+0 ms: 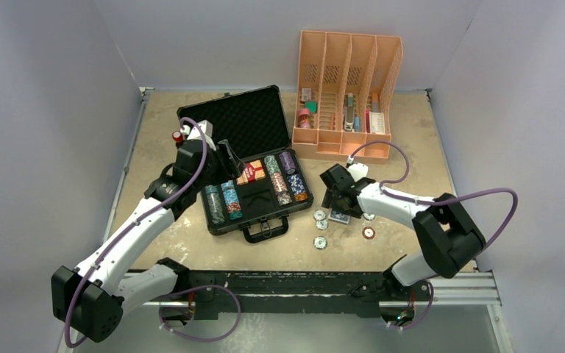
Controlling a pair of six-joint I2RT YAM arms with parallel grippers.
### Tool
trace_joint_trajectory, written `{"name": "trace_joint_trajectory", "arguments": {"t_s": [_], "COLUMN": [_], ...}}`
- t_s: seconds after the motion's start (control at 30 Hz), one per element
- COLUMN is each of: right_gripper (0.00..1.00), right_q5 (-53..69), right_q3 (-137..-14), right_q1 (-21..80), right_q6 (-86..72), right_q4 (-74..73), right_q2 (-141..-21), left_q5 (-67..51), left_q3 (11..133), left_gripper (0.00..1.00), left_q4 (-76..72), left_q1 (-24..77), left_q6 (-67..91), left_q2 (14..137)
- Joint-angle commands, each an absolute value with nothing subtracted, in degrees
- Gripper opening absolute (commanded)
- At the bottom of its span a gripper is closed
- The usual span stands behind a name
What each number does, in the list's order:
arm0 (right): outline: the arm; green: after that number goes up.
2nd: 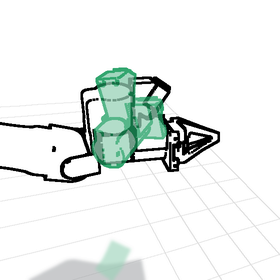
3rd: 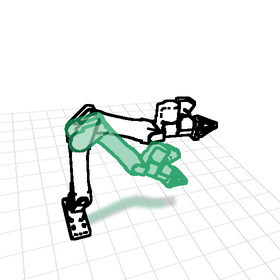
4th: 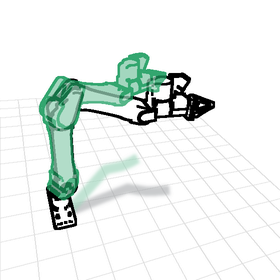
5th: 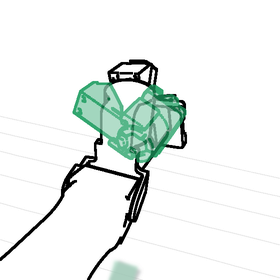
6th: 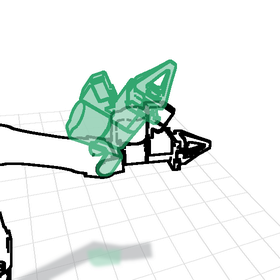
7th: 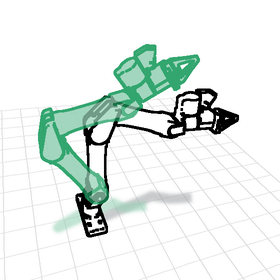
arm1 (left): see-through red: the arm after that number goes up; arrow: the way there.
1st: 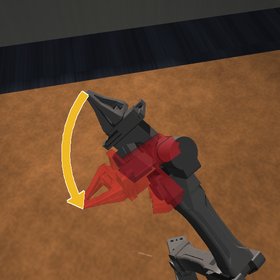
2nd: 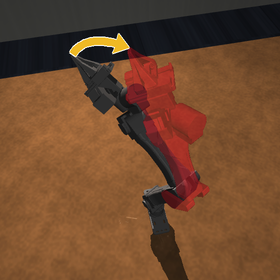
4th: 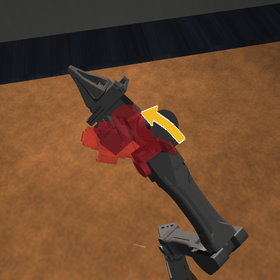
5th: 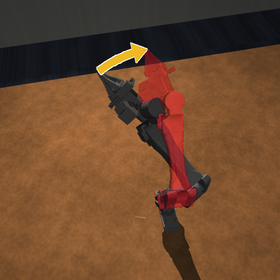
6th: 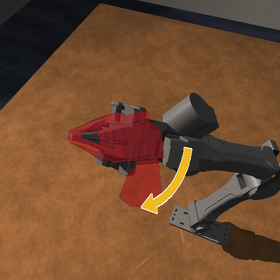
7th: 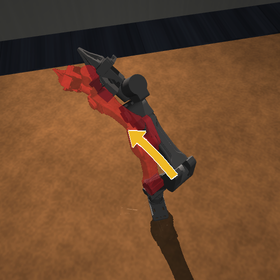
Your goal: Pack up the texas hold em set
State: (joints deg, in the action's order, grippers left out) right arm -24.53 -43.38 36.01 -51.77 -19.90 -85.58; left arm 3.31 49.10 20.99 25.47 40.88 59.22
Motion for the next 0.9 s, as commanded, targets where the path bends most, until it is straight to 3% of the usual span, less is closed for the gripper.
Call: {"name": "trace_joint_trajectory", "arguments": {"t_s": [0.0, 0.13, 0.4, 0.63, 0.87], "right_gripper": [0.67, 0.56, 0.55, 0.55, 0.55], "right_q5": [-23.7, -27.3, -27.8, -11.4, 15.8], "right_q3": [-42.3, -42.8, -46.7, -44.0, -45.8], "right_q1": [36.5, 36.7, 36.8, 36.8, 37.6], "right_q6": [-57.0, -55.9, -41.2, -20.6, -7.9], "right_q4": [-22.5, -22.0, -14.1, 9.0, 22.7], "right_q2": [-86.7, -83.1, -73.0, -62.2, -65.2], "left_q5": [4.3, 4.9, 4.2, -6.9, -20.9], "left_q3": [49.3, 49.4, 50.9, 54.3, 56.2], "left_gripper": [0.61, 0.61, 0.61, 0.62, 0.7], "left_q4": [20.0, 20.3, 20.4, 16.6, 11.7], "left_q1": [25.1, 25.1, 25.1, 25.0, 25.0], "left_q6": [39.9, 39.9, 41.8, 45.6, 48.5], "left_q2": [59.2, 59.3, 60.0, 60.8, 63.0]}}
